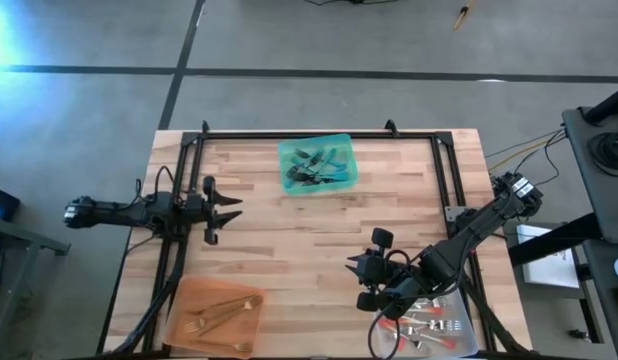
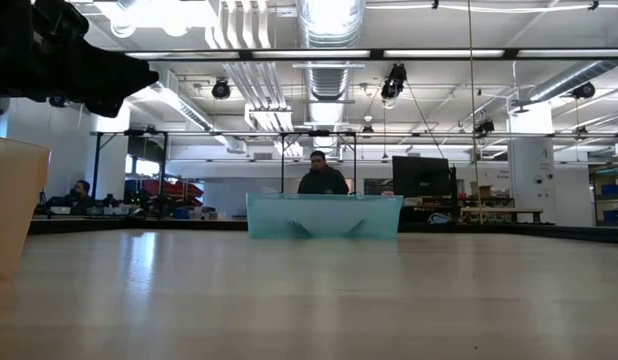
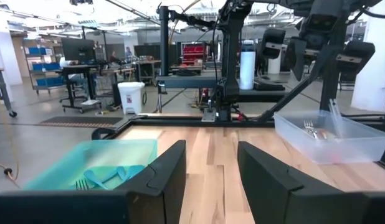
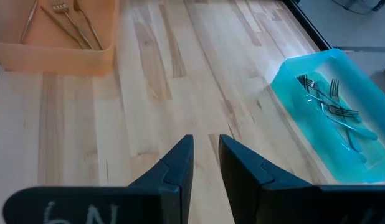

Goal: Sort silverware by color (type)
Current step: Return to Home Position

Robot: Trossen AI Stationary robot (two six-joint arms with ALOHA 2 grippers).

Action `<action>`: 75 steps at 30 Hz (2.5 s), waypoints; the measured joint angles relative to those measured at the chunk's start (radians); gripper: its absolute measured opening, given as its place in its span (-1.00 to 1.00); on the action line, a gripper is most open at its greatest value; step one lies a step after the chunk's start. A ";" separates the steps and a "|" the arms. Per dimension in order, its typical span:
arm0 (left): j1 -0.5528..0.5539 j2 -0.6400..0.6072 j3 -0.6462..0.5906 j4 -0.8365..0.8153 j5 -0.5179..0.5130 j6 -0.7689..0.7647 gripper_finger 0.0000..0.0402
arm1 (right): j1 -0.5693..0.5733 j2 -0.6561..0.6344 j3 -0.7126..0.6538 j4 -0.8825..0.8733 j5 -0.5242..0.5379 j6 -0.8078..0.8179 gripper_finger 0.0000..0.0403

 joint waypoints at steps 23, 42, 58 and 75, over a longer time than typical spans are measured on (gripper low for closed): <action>0.000 0.051 0.000 0.000 0.000 0.000 -0.36 | -0.019 -0.064 -0.158 0.246 -0.057 0.000 -0.66; 0.000 0.074 0.000 -0.001 0.000 0.000 -0.36 | -0.196 -0.581 -0.718 0.680 -0.189 -0.009 -0.66; 0.000 0.103 0.000 0.000 0.000 0.000 -0.36 | -0.339 -1.182 -1.120 0.678 -0.360 -0.078 -0.66; 0.000 0.122 0.000 0.000 0.000 0.000 -0.36 | -0.762 -1.460 -1.204 0.679 -0.750 -0.248 -0.66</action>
